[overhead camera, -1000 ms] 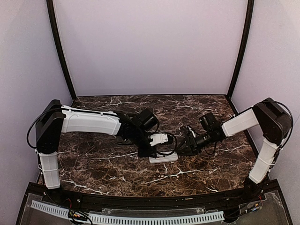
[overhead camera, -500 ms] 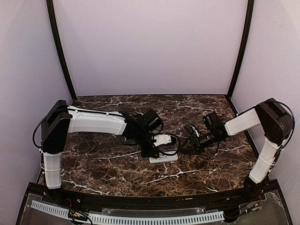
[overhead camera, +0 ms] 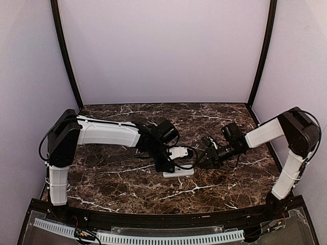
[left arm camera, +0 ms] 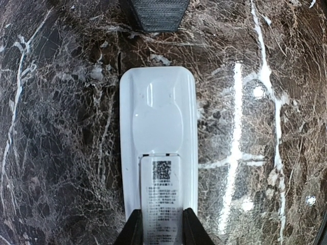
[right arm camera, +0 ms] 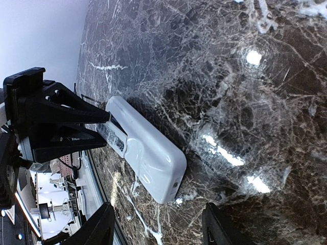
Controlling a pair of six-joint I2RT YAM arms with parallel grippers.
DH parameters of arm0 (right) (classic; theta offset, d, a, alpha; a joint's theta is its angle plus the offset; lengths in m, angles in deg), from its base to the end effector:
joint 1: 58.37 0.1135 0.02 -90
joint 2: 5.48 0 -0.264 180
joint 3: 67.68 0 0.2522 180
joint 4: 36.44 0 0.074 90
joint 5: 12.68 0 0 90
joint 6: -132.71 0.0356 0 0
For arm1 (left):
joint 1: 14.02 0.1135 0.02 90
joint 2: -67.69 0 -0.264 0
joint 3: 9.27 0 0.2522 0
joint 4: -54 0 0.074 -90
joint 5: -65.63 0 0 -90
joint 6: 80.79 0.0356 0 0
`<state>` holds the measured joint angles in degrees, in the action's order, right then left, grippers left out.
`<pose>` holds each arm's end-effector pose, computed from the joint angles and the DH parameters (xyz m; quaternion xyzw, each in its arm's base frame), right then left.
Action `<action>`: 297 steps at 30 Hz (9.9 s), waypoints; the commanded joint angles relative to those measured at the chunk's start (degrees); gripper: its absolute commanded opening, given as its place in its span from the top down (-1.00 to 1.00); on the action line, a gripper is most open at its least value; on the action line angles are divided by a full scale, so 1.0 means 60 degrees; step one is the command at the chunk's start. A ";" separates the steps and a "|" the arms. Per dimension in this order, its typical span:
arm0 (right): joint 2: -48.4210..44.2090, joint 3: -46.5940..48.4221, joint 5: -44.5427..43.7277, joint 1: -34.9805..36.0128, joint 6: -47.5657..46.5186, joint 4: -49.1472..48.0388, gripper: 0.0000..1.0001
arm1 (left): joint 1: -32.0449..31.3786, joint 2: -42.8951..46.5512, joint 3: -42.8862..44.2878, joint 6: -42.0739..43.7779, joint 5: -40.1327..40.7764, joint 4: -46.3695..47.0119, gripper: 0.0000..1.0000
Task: Load the batteries into the remote control
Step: Load the battery cover onto the remote control without the battery cover, then press the battery cover on the remote control, then pick up the remote control from the center of the board, then pass from the left arm to the right, then place the remote control at the center of the board.
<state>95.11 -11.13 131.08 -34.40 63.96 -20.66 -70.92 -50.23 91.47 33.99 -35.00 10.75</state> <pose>0.2603 0.1471 0.1155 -0.1381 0.8582 0.4923 0.0465 0.2339 -0.3708 0.1775 0.6475 0.7129 -0.1564 0.2194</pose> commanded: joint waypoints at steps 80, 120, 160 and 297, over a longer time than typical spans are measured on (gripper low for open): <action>-0.0573 0.0135 -0.0009 0.0019 -0.0334 0.0435 -0.14 | 0.0110 -0.0585 -0.0178 -0.0226 0.2066 -0.1462 -0.15; -0.1398 0.0189 -0.0363 -0.0124 -0.0541 0.0601 -0.14 | 0.0625 0.1601 -0.0884 -0.0188 0.0652 -0.0698 -0.30; -0.7946 -0.2149 -0.3153 -0.1245 -0.0099 -0.1063 -0.97 | -0.0055 -0.1089 0.1161 -0.0947 -0.0186 -0.1134 0.12; 0.7031 1.3764 -0.6574 0.3814 -0.2014 0.9286 -0.22 | 0.2773 0.6402 -0.7968 -0.7229 0.5423 0.7158 -0.97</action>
<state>134.80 71.12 93.29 -11.10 52.18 38.58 -54.70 -11.13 44.19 -9.05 -1.38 52.71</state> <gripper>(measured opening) 0.569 0.986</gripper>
